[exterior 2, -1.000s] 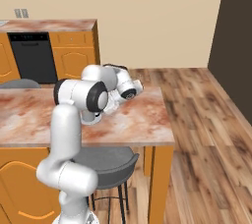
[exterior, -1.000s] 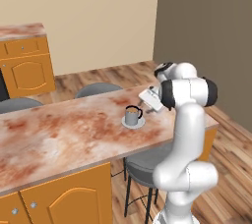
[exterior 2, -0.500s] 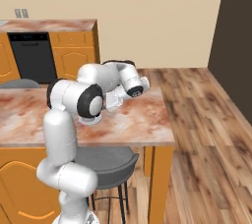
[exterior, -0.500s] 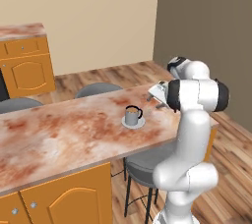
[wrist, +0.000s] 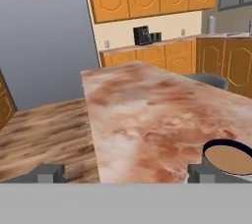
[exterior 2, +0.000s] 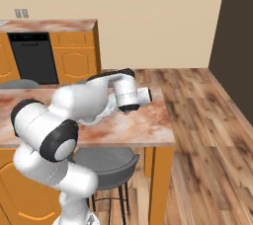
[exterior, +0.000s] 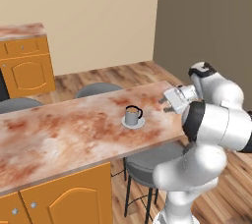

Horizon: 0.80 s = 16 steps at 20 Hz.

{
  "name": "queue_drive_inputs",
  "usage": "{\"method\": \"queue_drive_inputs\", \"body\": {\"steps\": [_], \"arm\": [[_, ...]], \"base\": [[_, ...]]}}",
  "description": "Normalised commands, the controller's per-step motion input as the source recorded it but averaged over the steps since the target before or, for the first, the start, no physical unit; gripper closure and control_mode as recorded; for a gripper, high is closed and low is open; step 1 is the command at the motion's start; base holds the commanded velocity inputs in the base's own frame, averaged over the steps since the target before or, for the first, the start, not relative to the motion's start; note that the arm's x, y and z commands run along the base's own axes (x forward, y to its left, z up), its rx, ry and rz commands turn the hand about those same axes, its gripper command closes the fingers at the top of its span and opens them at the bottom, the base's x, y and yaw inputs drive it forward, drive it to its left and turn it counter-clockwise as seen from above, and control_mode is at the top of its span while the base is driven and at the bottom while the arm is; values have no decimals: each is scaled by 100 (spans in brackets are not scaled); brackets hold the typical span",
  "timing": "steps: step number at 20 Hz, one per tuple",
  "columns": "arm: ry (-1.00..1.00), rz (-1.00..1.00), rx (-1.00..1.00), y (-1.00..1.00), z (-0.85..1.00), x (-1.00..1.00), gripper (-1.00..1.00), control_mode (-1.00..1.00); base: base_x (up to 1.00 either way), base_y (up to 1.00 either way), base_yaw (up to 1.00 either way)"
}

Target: Pick the cup of tea, navigate to the dining table, and place it on the saucer.

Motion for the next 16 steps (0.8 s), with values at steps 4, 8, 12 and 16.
{"method": "queue_drive_inputs", "body": {"steps": [4, 8, 12, 16], "arm": [[19, -17, -14, -11, 89, -78, -100, -100], [31, -7, -10, -21, 97, -89, -100, -100], [25, -7, -10, -17, 51, -98, -100, -100], [8, -15, -9, 0, 2, -100, -100, -100]], "base": [[0, 0, 0], [0, 0, 0], [0, 0, 0], [0, 0, 0]]}}
